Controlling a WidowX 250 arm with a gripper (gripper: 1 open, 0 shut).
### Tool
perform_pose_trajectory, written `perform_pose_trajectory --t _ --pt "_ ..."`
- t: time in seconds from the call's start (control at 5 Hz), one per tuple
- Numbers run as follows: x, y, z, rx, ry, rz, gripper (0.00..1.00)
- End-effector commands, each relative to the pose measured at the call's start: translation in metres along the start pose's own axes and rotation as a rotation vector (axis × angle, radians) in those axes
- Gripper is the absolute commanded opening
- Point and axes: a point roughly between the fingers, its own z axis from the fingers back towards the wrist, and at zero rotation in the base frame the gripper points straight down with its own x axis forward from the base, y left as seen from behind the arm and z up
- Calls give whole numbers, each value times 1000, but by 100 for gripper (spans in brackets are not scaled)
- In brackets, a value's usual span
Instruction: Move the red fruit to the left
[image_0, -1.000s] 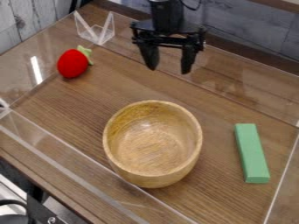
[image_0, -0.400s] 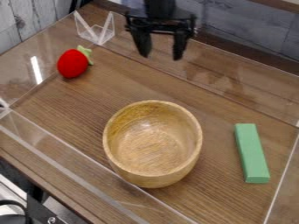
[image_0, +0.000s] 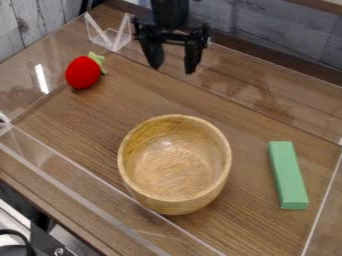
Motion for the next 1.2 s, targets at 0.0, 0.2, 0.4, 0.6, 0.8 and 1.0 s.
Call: perform_pose_trajectory --t 0.0,0.2,0.4,0.6,0.8,1.0 --pt "8 -11 6 -10 -39 -25 0" --pt "9 -22 8 -32 -27 -58 100" --pt "10 -22 13 -40 -35 -32 100" --pt "12 -17 19 -44 -50 6 100" --pt "3 -23 24 -52 -60 2 100" --pt "-7 -30 27 -55 -64 -12 100"
